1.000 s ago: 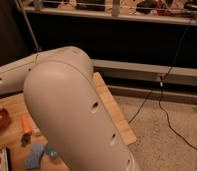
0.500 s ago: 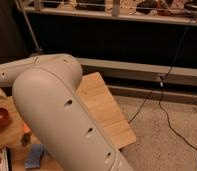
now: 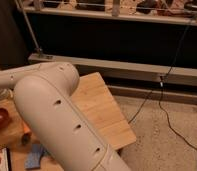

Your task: Pick up the ceramic bowl

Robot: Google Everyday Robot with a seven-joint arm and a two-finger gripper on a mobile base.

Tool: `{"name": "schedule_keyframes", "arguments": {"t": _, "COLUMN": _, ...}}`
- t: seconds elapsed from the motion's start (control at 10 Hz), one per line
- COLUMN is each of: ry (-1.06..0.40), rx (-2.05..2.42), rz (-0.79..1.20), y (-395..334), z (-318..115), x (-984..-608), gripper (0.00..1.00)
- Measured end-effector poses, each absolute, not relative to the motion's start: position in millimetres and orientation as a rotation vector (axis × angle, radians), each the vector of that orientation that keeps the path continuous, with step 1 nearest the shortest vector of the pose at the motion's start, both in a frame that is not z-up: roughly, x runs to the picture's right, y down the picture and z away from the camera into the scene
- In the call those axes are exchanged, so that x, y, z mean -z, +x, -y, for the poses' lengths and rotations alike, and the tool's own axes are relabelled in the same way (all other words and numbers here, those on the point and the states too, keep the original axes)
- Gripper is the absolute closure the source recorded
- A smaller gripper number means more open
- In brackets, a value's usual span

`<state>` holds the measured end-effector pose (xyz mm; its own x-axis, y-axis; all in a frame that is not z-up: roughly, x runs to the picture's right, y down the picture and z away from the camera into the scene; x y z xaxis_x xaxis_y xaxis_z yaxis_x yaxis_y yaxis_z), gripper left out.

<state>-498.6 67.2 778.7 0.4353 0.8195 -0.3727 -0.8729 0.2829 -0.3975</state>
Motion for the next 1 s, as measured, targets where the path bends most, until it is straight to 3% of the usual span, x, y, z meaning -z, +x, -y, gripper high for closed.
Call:
{"name": "schedule_keyframes", "arguments": {"t": 0.4, "ry": -0.652, "rx": -1.084, "rz": -0.149, "y": -501.7, "z": -94.4, "x": -814.4, "gripper": 0.35}}
{"name": "schedule_keyframes", "arguments": {"t": 1.0, "ry": -0.682, "rx": -0.945, "rz": -0.213, "y": -520.8, "z": -143.8, "x": -831.0, "gripper": 0.39}}
